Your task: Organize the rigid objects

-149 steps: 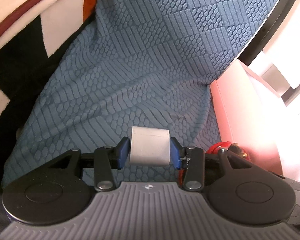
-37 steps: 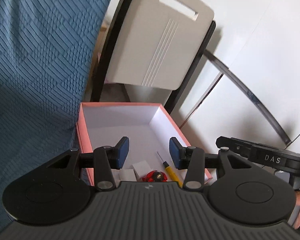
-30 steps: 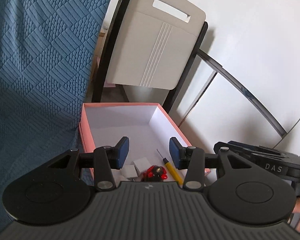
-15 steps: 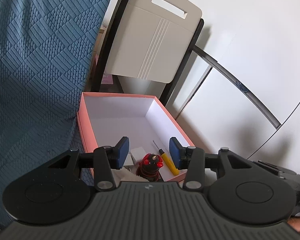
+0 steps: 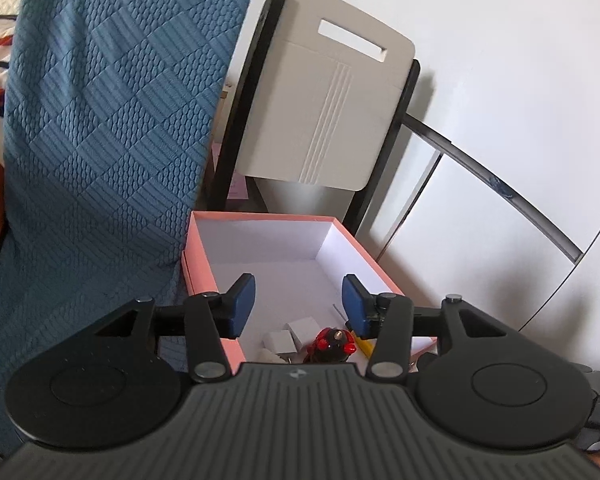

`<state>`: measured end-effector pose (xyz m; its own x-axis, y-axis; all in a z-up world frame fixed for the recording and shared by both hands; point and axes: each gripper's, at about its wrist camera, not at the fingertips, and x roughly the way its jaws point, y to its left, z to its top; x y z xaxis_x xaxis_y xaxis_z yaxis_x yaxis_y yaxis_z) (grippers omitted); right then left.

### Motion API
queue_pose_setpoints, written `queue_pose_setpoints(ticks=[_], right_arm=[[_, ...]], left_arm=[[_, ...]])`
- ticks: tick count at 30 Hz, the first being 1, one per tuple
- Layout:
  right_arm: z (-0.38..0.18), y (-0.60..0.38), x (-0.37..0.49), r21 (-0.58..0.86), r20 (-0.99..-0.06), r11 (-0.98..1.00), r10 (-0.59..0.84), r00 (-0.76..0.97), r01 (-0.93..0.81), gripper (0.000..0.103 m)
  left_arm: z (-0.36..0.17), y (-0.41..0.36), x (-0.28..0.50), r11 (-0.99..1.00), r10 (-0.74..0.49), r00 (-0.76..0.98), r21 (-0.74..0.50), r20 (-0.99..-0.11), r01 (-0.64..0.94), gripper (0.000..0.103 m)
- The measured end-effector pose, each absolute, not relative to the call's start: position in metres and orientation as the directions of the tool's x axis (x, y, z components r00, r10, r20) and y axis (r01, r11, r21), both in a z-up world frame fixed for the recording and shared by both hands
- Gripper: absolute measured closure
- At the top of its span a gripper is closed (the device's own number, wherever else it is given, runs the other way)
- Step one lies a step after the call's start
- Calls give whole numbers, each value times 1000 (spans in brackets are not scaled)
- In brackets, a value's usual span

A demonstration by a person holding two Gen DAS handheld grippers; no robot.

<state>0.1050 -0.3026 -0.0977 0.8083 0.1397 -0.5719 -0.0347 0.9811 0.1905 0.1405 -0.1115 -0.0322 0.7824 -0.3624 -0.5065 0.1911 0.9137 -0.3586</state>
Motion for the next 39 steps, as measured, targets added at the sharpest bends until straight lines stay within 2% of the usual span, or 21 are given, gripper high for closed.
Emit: queue_pose_setpoints(ticks=[1,5,6,8,10,12,13,14,15,16,22,39], right_arm=[[-98,-301,105,188,-572,982,139,808,-35,29],[-99,-295,108,186,-575,981,149,805,-48,24],[-100,-293,108,179,-576,983,141,805,-44,20],[-101,-292,110,191,-584,981,149,798,-43,20],[-101,-291,111,199,-586,979,157,795,-47,19],[-101,-291,111,205,-584,977,165,795,-52,17],[-101,-291,111,216,-579,975,175,797,-57,15],[-101,-291,111,220,-577,974,179,797,-59,14],[-102,-291,111,215,-579,975,175,797,-58,4],[-102,-290,111,204,-578,977,166,799,-55,0],[-103,-289,110,186,-585,981,153,796,-52,0],[-112,-289,109,188,-617,981,155,772,-48,0]], left_arm=[[-35,-110,142,913,-360,779,-365,-513,182,48],[-39,-108,143,916,-357,771,-358,-527,179,47],[-39,-109,142,918,-355,771,-354,-529,180,44],[-39,-108,141,917,-359,769,-352,-529,186,35],[-39,-108,139,917,-362,768,-350,-528,192,16],[-39,-107,136,914,-365,775,-358,-516,192,3],[-39,-107,135,912,-369,774,-362,-515,194,2],[-39,-107,136,912,-370,769,-361,-522,194,2],[-40,-109,137,917,-364,761,-351,-537,191,2],[-41,-111,138,922,-356,756,-337,-549,189,2],[-44,-117,138,940,-325,746,-289,-581,184,0],[-51,-119,140,946,-304,724,-284,-619,155,0]])
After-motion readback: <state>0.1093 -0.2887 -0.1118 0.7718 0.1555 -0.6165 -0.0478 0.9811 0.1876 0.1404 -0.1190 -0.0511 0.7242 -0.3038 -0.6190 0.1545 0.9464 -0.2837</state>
